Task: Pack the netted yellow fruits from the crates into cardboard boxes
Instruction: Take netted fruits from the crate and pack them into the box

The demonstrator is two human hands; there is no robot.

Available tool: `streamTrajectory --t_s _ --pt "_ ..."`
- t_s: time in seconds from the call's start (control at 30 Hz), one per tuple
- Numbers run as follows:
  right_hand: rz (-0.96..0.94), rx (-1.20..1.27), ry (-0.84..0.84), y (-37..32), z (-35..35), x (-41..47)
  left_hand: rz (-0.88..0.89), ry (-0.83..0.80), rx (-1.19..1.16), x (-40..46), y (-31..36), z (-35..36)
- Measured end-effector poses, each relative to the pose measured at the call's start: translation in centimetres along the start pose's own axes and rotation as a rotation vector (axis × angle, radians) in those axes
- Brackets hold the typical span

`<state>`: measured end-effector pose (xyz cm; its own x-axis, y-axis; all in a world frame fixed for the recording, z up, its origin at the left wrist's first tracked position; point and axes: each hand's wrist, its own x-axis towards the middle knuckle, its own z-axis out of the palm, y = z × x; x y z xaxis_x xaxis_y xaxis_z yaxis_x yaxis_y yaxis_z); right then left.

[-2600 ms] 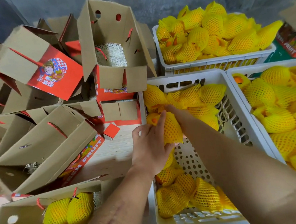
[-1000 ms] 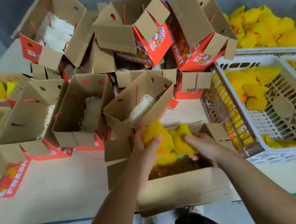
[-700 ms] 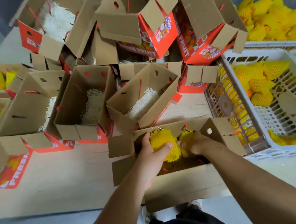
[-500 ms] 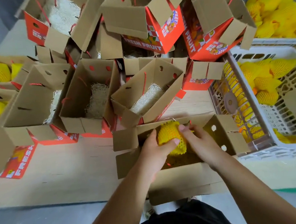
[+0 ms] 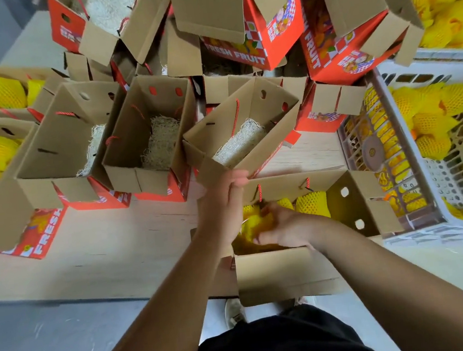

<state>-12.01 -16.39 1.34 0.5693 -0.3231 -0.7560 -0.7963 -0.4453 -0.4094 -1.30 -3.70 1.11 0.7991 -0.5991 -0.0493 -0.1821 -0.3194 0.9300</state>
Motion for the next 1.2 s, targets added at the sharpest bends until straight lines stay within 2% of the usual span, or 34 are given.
streamTrajectory --t_s 0.03,0.1,0.17,0.27,0.4,0.5,0.6,0.63,0.73,0.87,1.07,1.13,1.2 --pt "-0.003 -0.185 -0.061 -0.6 0.6 0.8 0.038 -0.001 0.084 -0.1 -0.2 0.3" --pt "-0.012 -0.373 -0.115 -1.6 1.5 2.2 0.110 0.024 0.145 -0.4 0.0 0.8" --pt "-0.003 -0.393 -0.114 -1.9 2.3 3.3 0.196 0.052 0.202 -0.6 0.0 1.1" --pt "0.009 -0.457 -0.155 -1.7 3.1 4.5 0.318 0.062 0.413 -1.0 -0.2 1.3" --pt "0.002 -0.502 -0.152 -1.4 3.0 4.8 0.319 0.015 0.573 -1.0 0.0 1.6" --pt "-0.087 -0.327 -0.028 -0.8 1.4 3.8 0.295 -0.073 0.704 -0.8 -0.1 2.1" --pt "-0.255 0.110 0.247 1.2 -0.4 1.5 0.279 -0.095 0.799 -0.5 0.3 3.4" --pt "-0.306 0.219 0.312 2.0 -1.2 0.6 0.263 -0.111 0.750 -0.2 0.7 4.1" --pt "-0.392 0.376 0.438 4.7 -3.8 -2.0 0.182 -0.229 0.366 0.8 3.0 7.4" --pt "-0.441 0.438 0.657 9.3 -8.3 -4.7 0.311 -0.260 0.294 1.9 7.4 13.3" --pt "-0.455 0.515 0.772 20.6 -16.5 -6.9 0.428 -0.405 0.236 2.2 14.4 23.5" --pt "-0.397 0.559 0.737 24.8 -19.5 -6.2 0.480 -0.420 0.298 2.8 16.3 27.3" --pt "-0.286 0.532 0.631 28.6 -22.2 -4.6 0.479 -0.426 0.368 3.8 17.9 30.8"
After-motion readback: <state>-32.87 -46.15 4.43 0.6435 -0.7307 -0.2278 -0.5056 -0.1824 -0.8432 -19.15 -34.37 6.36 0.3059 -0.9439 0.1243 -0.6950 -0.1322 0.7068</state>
